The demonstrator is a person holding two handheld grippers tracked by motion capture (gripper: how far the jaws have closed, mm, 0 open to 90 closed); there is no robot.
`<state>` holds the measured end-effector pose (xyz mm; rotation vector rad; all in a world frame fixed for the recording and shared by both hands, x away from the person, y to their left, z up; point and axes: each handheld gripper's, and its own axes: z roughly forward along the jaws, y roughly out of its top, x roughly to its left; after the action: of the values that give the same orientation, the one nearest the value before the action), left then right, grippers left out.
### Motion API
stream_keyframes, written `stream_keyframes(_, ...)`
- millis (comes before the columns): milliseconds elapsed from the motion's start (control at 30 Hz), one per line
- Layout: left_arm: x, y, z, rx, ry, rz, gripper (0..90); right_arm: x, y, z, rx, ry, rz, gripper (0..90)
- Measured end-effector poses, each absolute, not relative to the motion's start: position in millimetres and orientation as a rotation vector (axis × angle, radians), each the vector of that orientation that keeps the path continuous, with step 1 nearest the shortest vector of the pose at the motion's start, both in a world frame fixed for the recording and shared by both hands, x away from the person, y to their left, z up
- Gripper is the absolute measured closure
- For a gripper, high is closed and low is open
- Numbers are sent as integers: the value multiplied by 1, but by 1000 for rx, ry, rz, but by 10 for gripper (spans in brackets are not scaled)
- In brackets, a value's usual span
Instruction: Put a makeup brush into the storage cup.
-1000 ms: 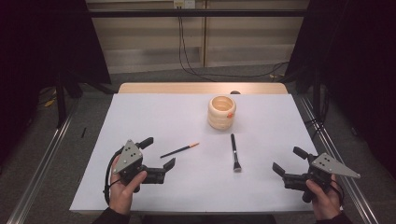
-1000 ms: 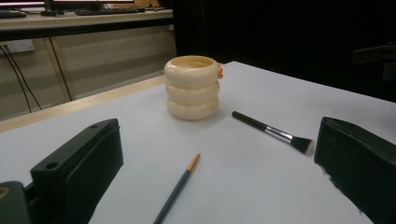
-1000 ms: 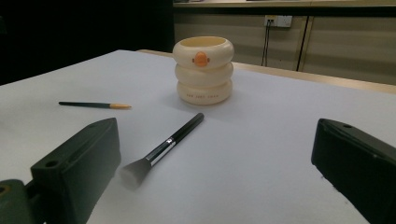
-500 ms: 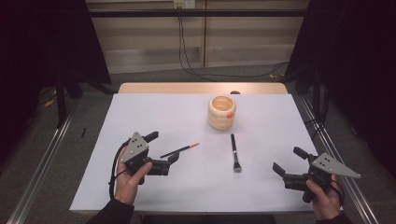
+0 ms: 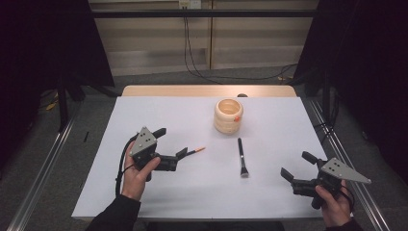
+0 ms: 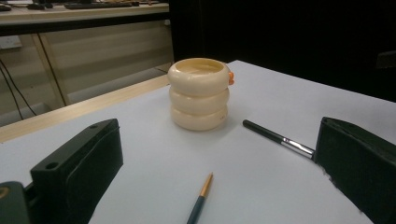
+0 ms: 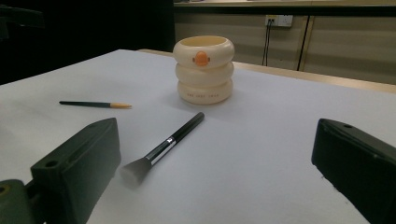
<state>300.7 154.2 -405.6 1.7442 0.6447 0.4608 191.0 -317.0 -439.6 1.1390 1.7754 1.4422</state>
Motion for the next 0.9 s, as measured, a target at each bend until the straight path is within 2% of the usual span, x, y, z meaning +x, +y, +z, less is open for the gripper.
stream_keyframes(500, 323, 142, -400, 1756, 675, 439, 12, 190, -318, -440, 1124, 1771, 1463, 0)
stream_keyframes(900, 339, 132, -396, 1820, 632, 433, 17, 190, -318, -440, 1136, 1770, 1470, 1)
